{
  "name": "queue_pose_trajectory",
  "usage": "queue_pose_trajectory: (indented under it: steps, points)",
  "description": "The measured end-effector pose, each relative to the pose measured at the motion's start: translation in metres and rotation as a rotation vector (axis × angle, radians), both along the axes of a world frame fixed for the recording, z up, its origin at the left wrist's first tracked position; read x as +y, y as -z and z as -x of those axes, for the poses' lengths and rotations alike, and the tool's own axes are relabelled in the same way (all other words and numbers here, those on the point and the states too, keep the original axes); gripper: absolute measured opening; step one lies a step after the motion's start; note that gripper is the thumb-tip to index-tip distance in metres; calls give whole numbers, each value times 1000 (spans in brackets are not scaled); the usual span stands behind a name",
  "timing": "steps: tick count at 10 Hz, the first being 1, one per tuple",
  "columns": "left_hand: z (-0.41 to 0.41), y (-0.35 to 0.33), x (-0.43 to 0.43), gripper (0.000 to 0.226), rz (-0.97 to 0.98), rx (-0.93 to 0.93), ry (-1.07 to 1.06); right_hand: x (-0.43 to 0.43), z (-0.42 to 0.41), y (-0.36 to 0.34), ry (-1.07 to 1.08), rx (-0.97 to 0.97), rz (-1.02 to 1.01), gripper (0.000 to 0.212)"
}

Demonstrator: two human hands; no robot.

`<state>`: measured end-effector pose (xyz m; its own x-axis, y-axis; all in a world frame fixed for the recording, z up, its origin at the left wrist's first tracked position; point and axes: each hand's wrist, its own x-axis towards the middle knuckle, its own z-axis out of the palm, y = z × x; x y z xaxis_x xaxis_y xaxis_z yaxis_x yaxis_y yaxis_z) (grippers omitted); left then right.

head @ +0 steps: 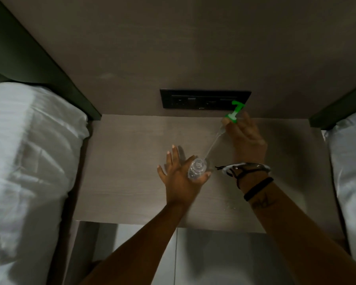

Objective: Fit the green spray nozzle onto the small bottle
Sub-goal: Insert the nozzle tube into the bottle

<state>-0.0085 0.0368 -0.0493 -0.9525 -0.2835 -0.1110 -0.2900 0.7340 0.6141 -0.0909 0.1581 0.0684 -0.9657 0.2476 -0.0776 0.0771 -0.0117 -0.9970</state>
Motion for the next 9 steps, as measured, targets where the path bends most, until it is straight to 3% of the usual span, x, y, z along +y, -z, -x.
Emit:
queue_pose_trajectory:
  steps: [1, 2, 3, 6, 7, 8, 9]
  points:
    - [0, 0, 0, 71, -10, 5, 4, -1, -9, 7, -86, 39, -97, 47]
    - [0, -2, 0, 72, -34, 6, 5, 2, -17, 15, -176, 99, -293, 38]
    - [0, -4, 0, 70, -23, 4, 10, 1, -31, 31, -378, 186, -718, 36]
    - [-2, 5, -4, 75, 9, -45, 44, 3, -46, 57, -529, 194, -932, 28]
    - [-3, 8, -4, 66, 0, 5, 76, 6, -46, 63, -507, 168, -945, 30]
    - [-4, 8, -3, 63, -27, 7, 46, 3, -49, 68, -478, 137, -953, 49]
    - [-3, 10, -5, 58, -41, 31, 42, 0, -44, 68, -593, 133, -881, 66]
